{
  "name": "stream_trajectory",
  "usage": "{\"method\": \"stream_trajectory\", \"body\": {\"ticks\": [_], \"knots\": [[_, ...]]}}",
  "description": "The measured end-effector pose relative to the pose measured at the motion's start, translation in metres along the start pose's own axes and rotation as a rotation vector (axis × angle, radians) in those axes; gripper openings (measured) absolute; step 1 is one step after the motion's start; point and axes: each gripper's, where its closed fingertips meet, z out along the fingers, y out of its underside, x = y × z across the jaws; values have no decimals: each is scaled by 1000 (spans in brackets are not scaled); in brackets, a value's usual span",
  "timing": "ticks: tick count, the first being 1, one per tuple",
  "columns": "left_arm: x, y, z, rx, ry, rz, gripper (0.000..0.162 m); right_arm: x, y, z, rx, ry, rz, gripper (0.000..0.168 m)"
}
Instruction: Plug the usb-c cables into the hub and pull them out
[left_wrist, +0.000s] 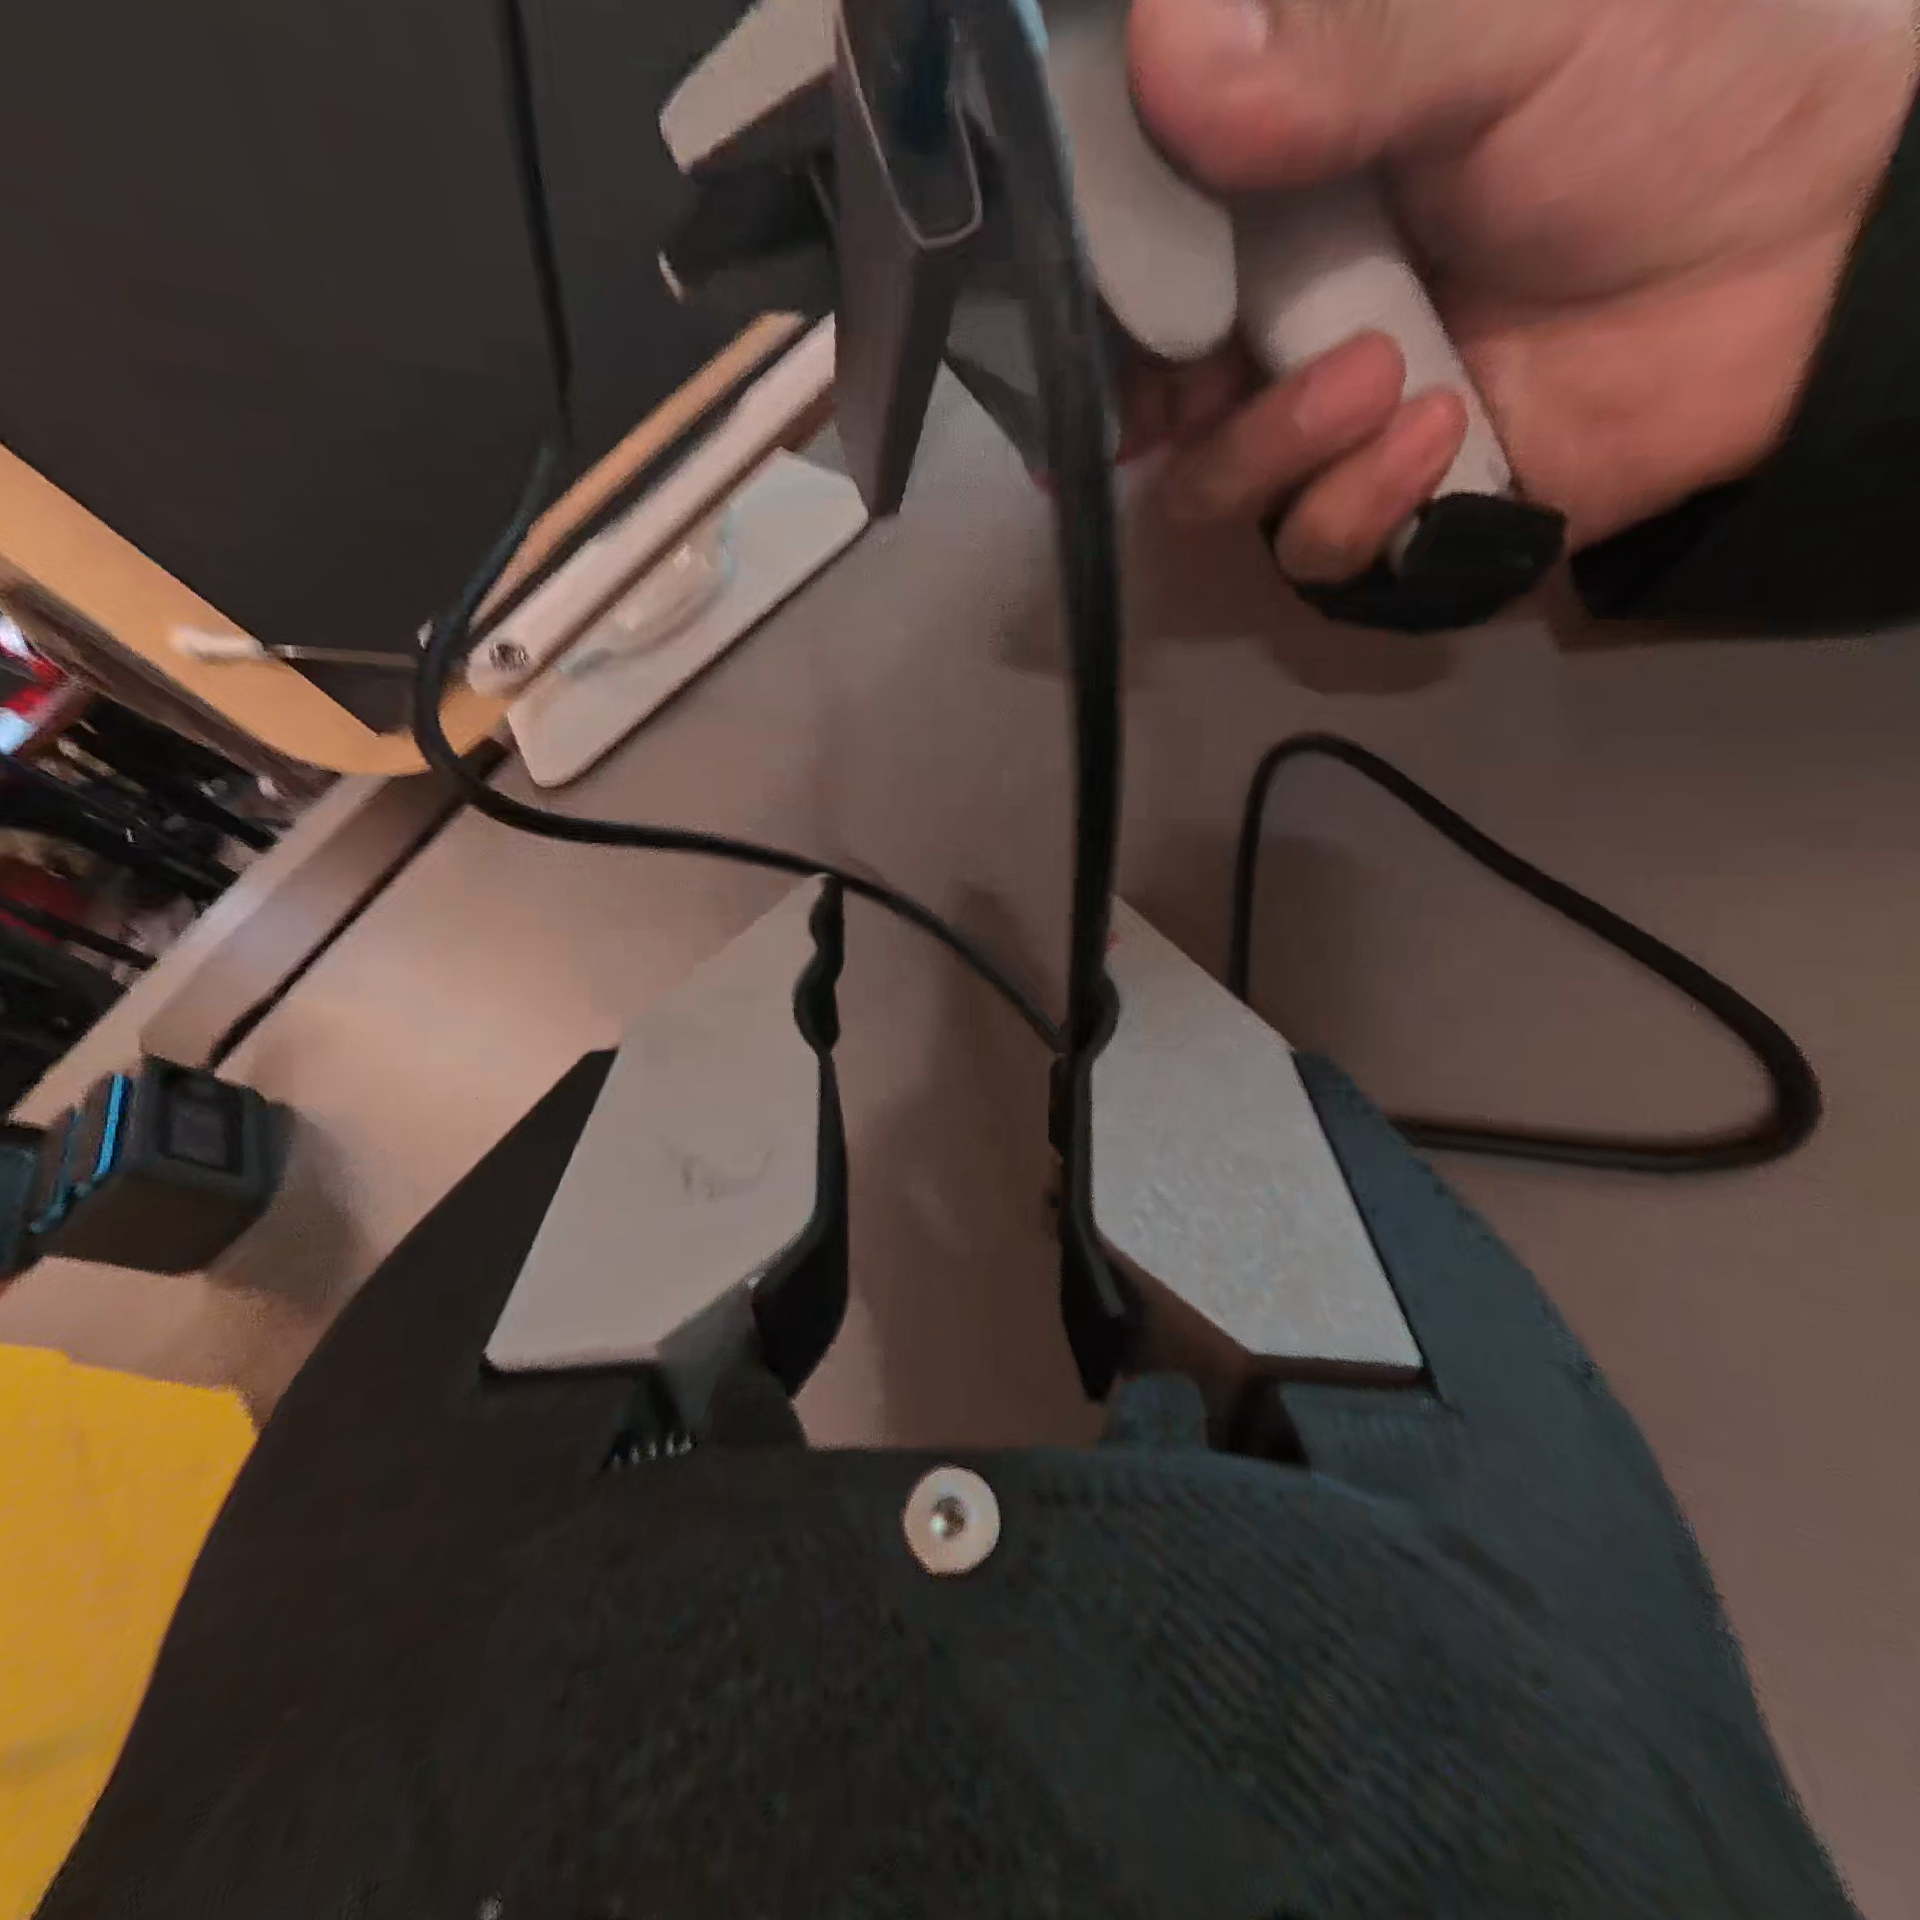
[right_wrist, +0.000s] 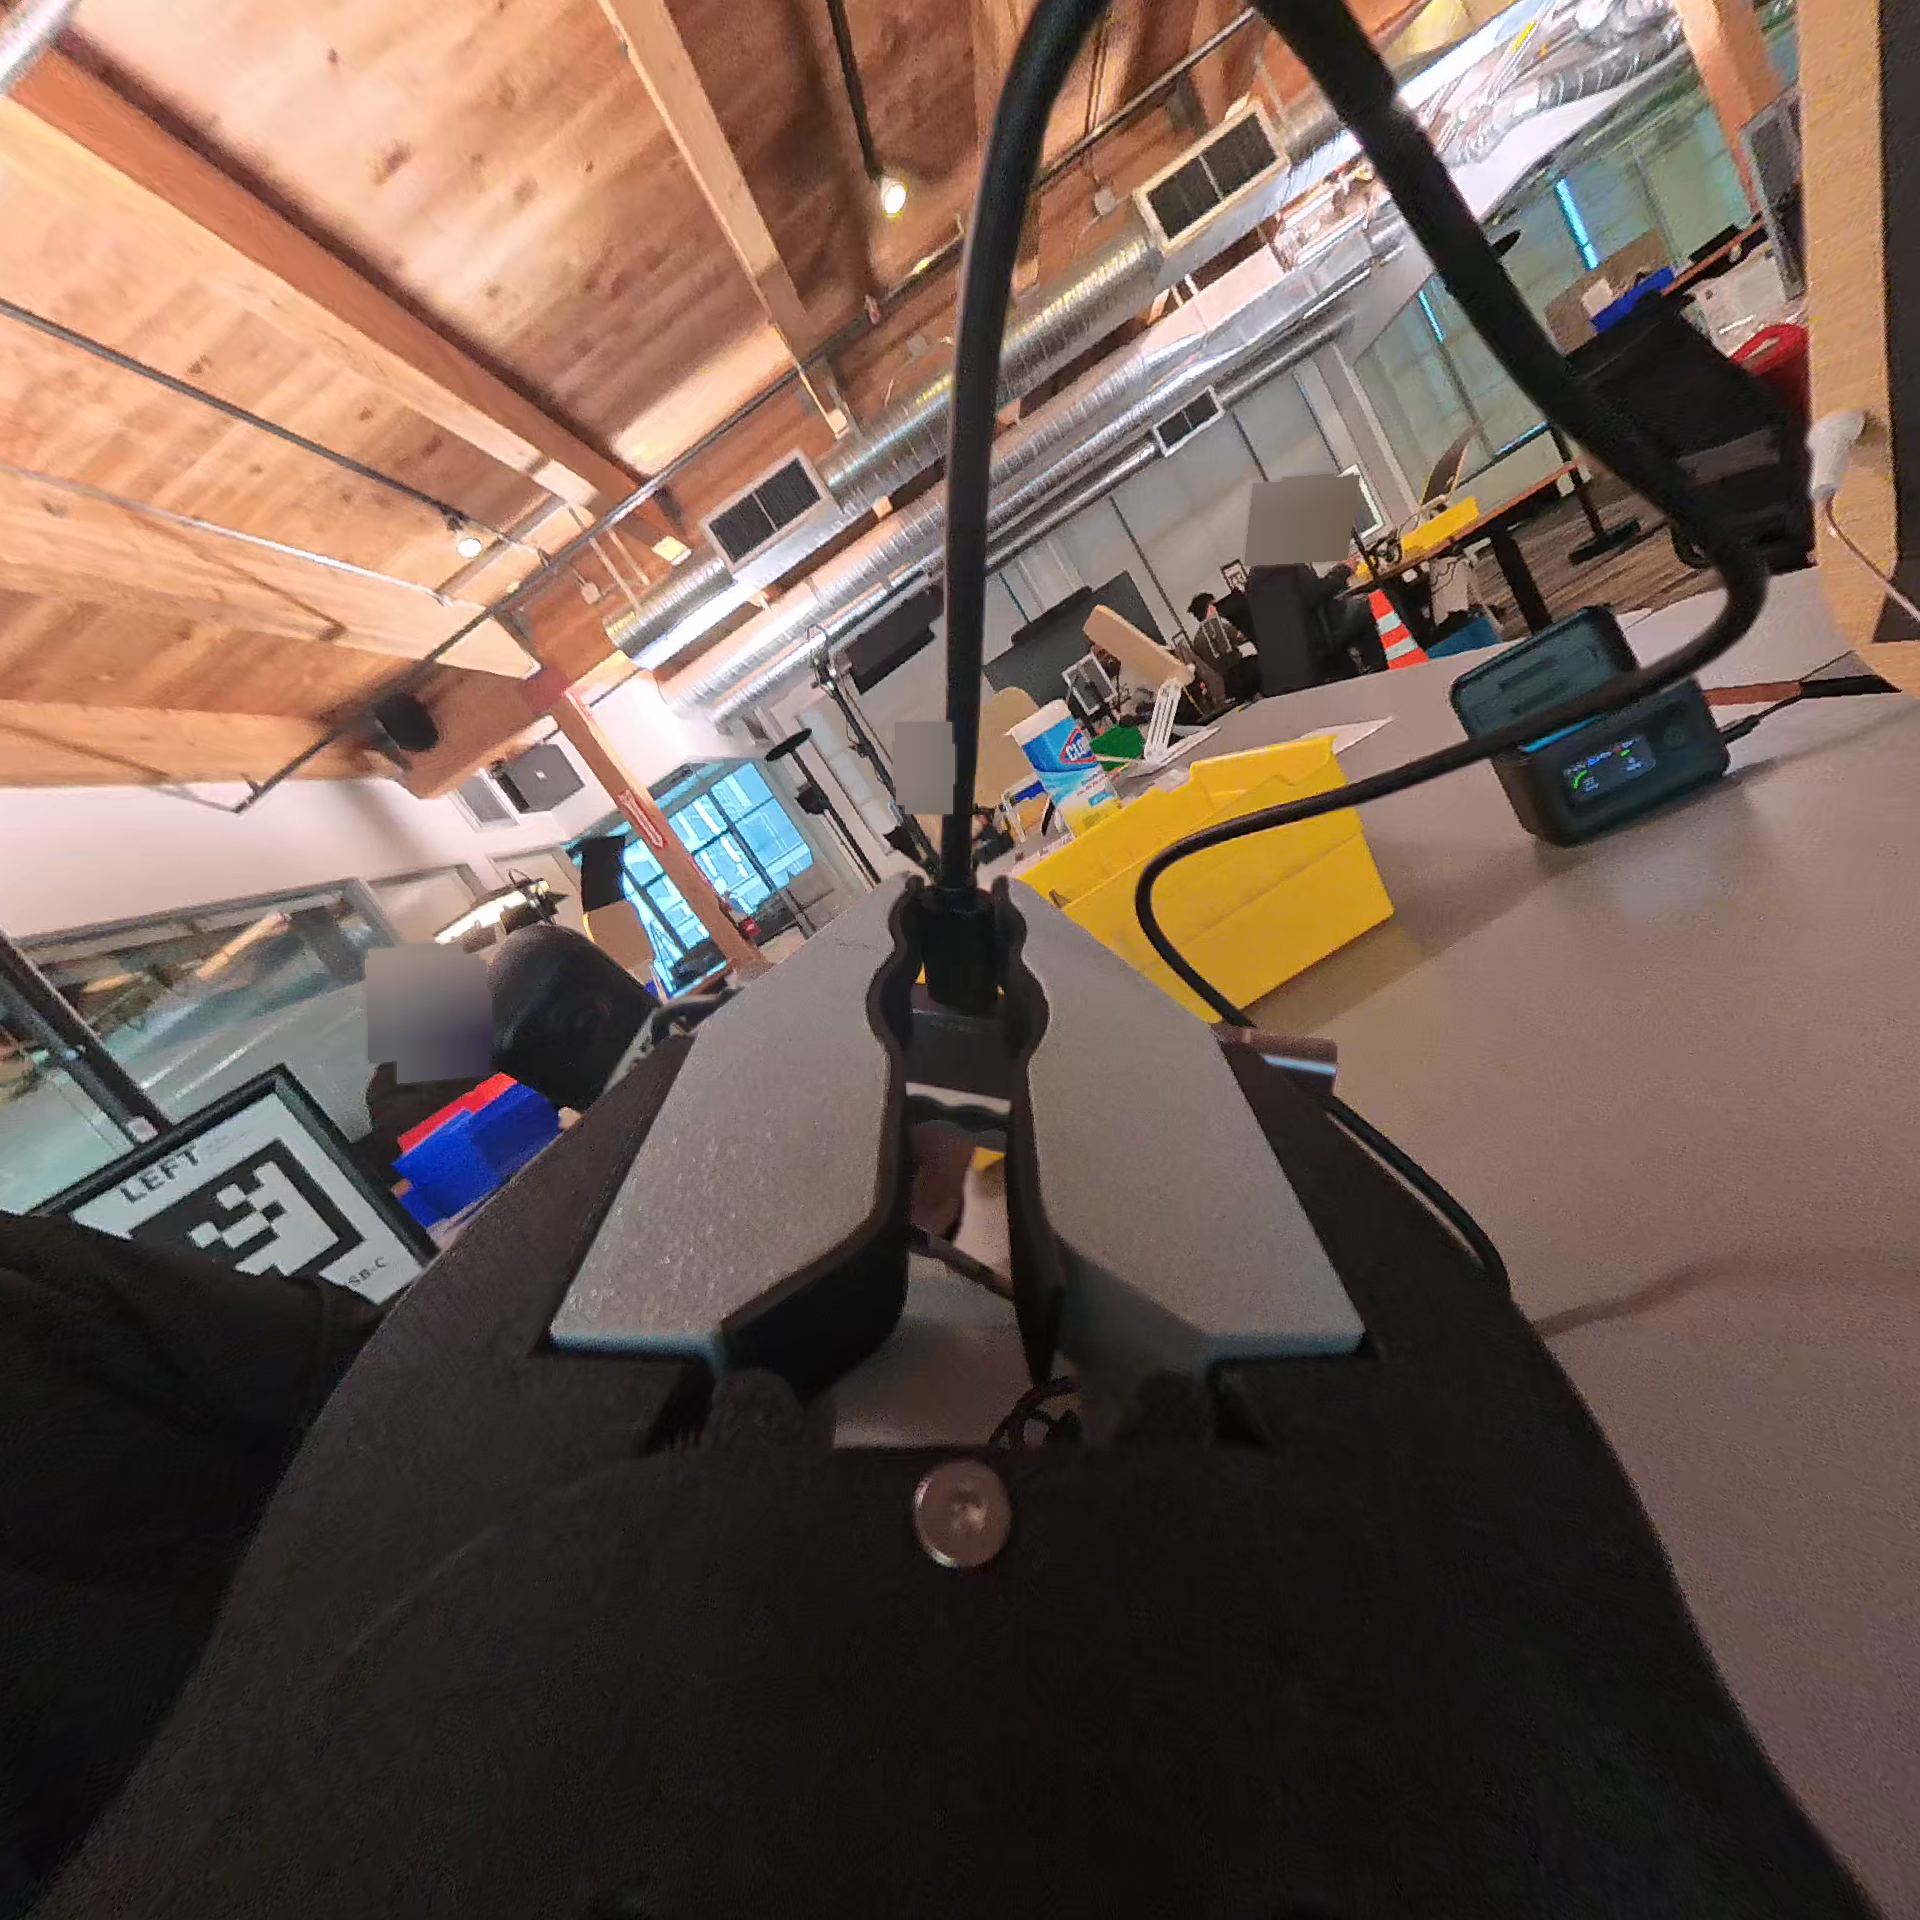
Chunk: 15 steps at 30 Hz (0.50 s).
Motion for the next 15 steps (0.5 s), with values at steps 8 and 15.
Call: {"method": "stream_trajectory", "body": {"ticks": [8, 15], "knots": [[21, 3, -57, -114, -69, -88, 41, 23, -6, -4, 26, 260, -210, 10], [36, -54, -24, 231, 17, -568, 0, 16, -4, 4, 64, 393, -425, 9]]}}
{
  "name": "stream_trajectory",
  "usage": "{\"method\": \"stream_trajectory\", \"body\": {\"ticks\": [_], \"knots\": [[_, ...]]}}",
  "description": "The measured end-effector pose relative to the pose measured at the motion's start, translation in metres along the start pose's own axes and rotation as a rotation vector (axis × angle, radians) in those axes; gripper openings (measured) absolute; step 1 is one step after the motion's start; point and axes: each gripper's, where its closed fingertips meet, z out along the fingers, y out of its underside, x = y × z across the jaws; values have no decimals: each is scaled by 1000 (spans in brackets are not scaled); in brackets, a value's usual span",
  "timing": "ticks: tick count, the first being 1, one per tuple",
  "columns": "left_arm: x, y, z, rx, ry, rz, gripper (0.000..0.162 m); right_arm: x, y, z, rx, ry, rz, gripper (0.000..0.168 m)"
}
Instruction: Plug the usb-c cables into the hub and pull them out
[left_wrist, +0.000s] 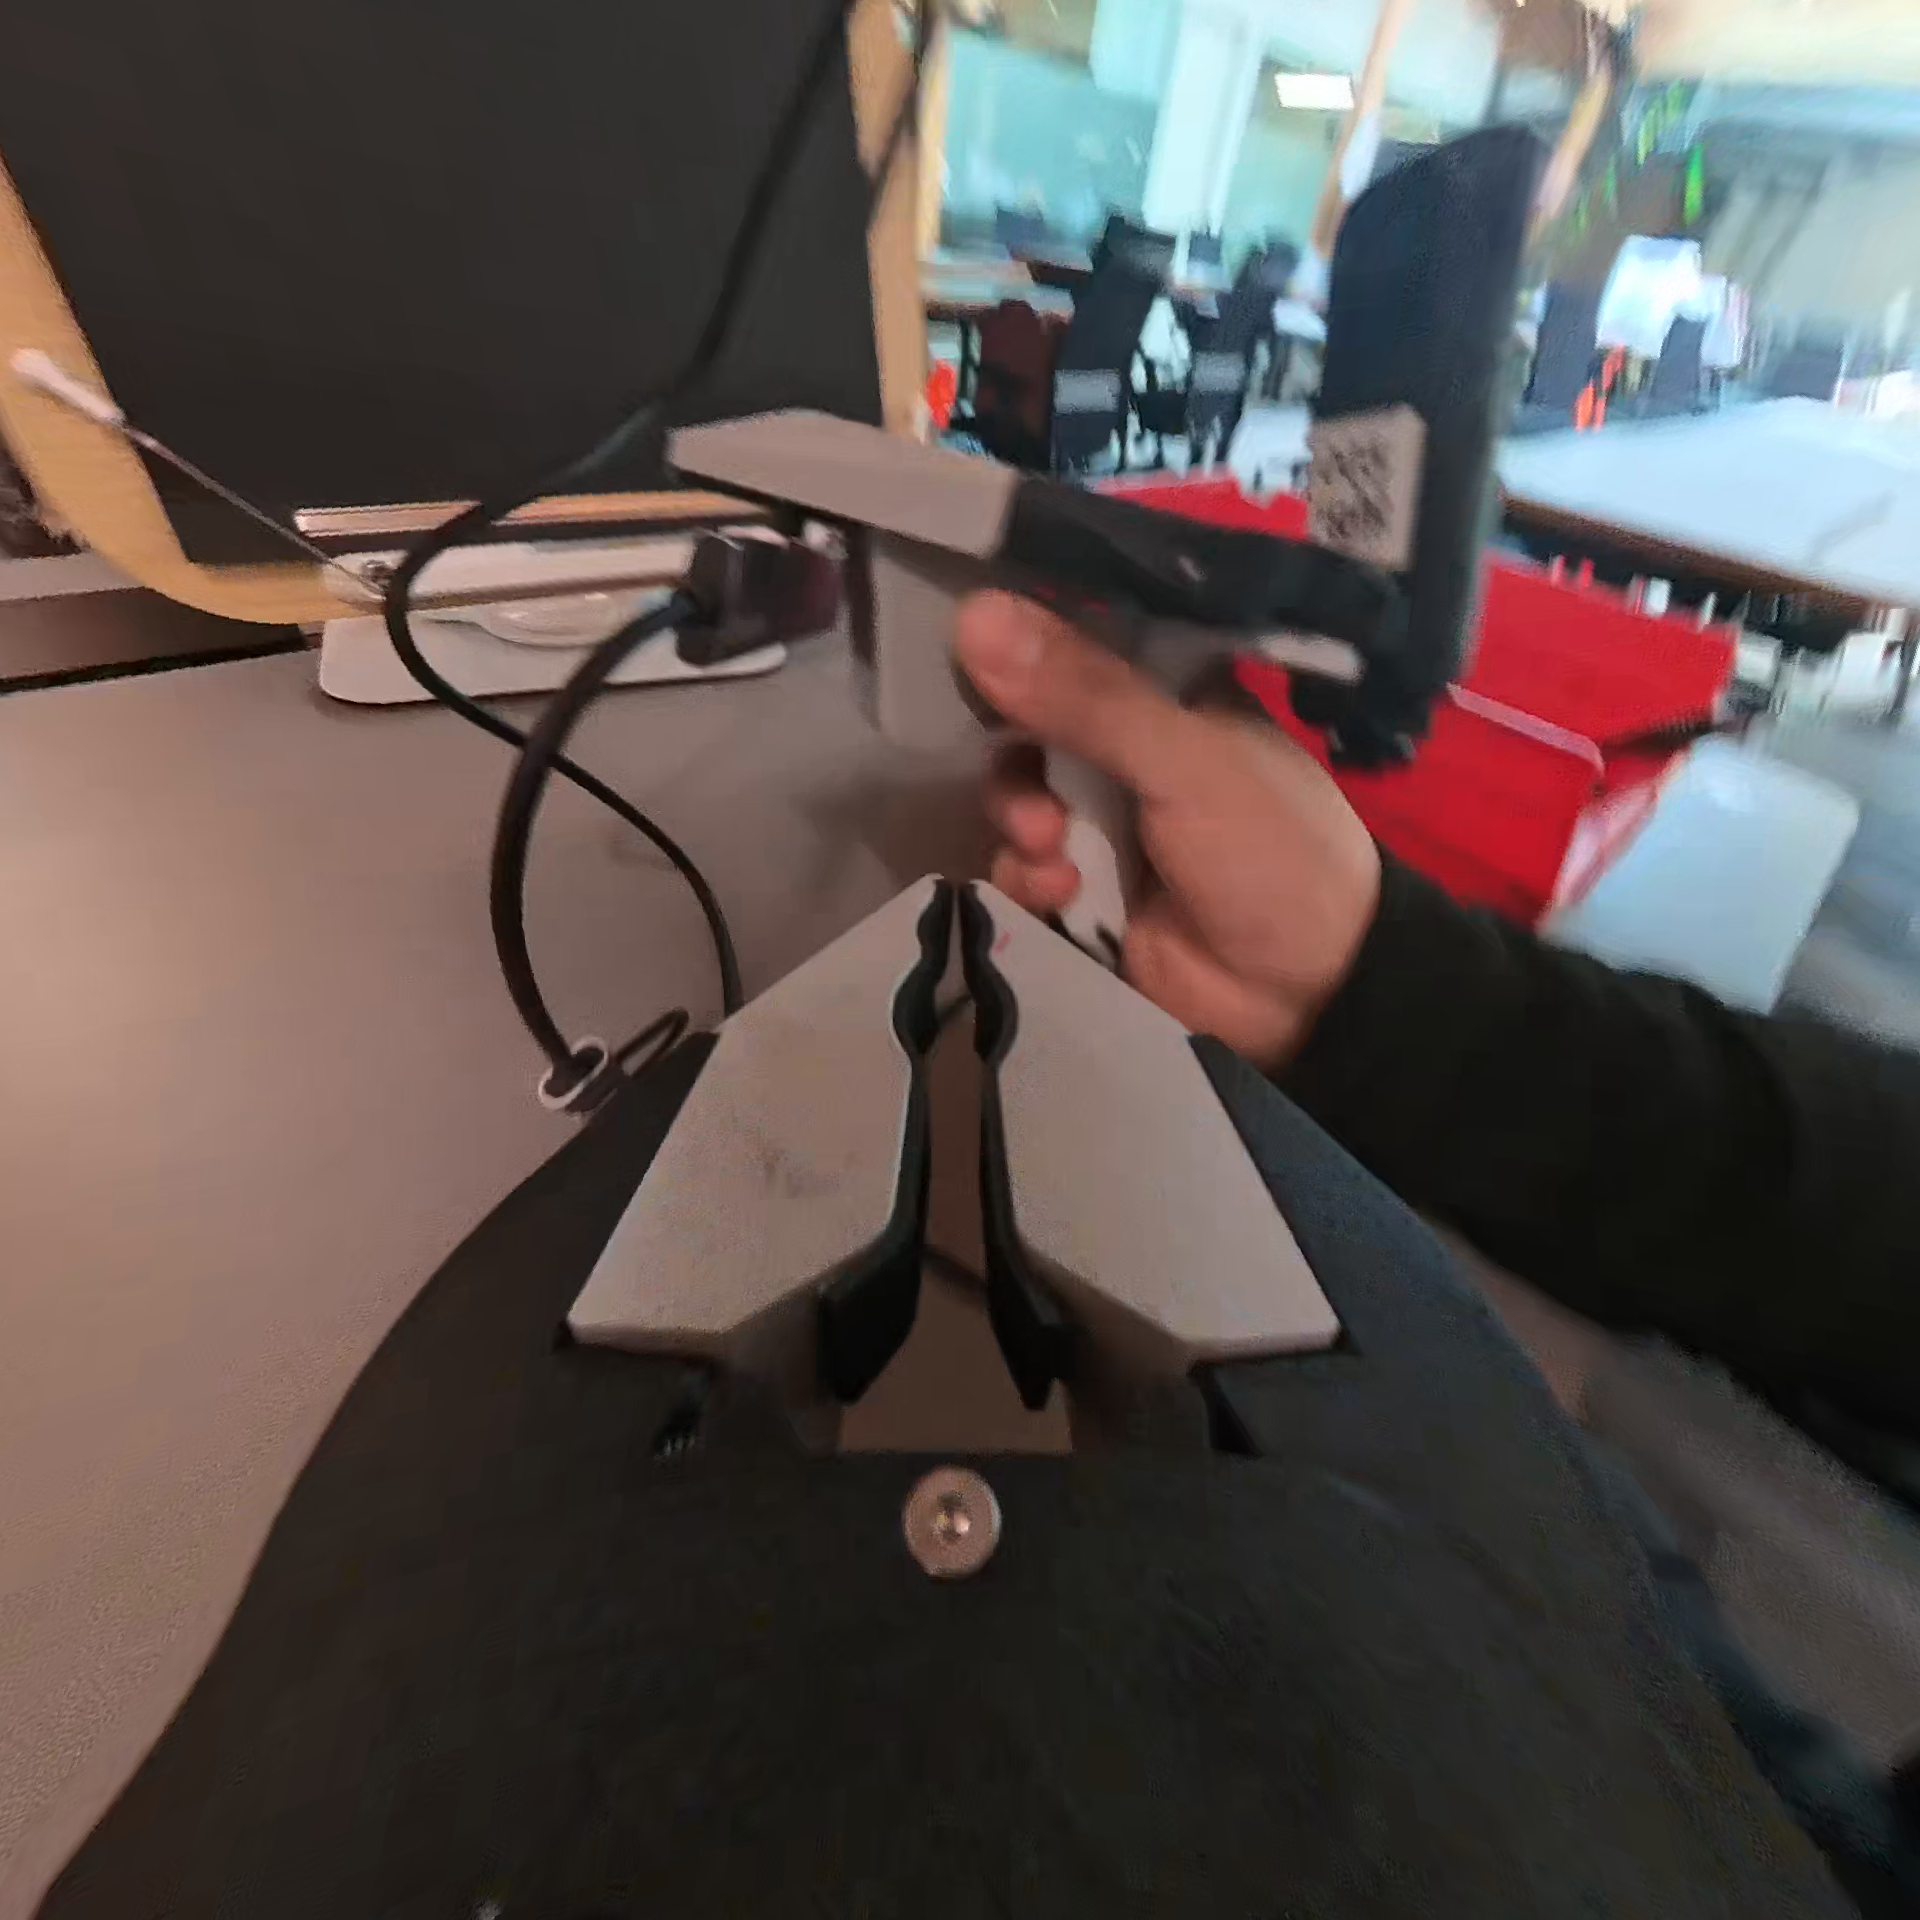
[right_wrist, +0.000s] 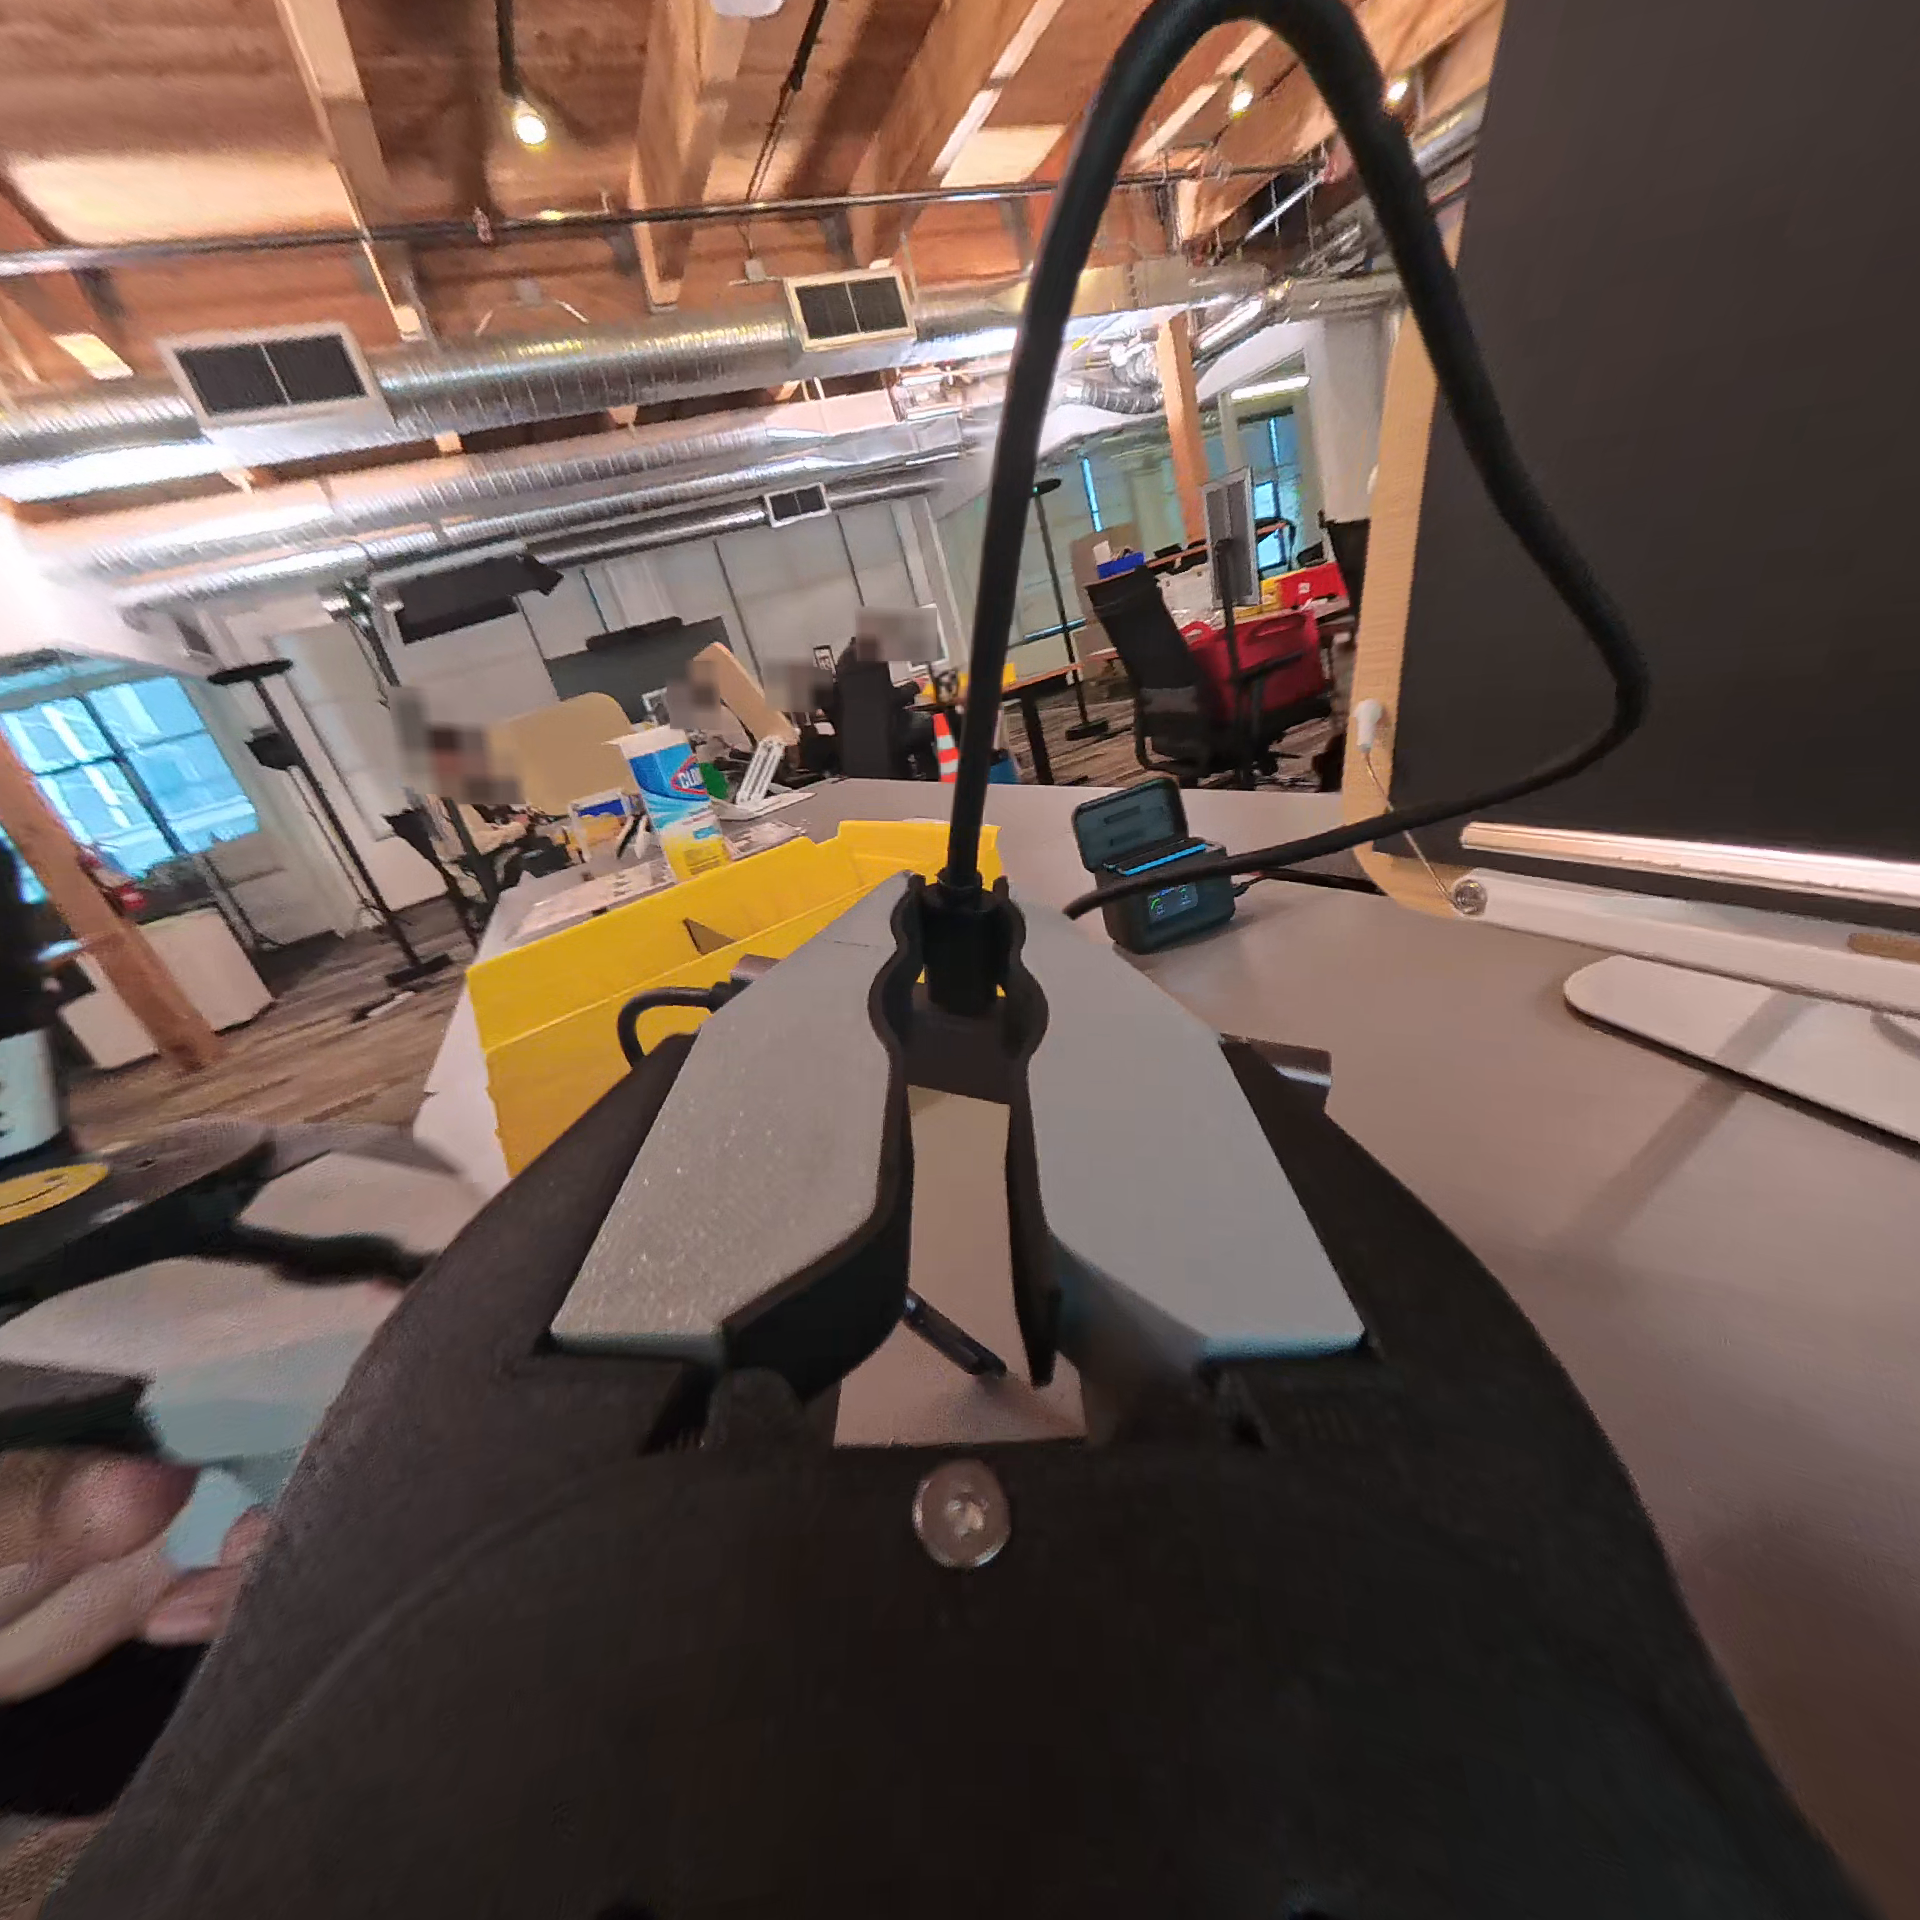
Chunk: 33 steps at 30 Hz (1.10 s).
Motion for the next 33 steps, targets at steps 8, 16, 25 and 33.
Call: {"method": "stream_trajectory", "body": {"ticks": [8, 16, 25, 33], "knots": [[-39, -34, 32, 269, -11, -338, 35, -2, 7, -2, -54, 66, -40, 9], [-54, -36, 49, 288, -29, -360, 30, -6, 19, 6, -98, 53, -29, 9], [-61, -42, 36, 390, -50, -333, 25, 8, 21, 2, -72, 77, 83, 9], [-72, -54, 39, 418, -95, -353, 31, -7, 29, 9, -78, -27, 146, 9]]}}
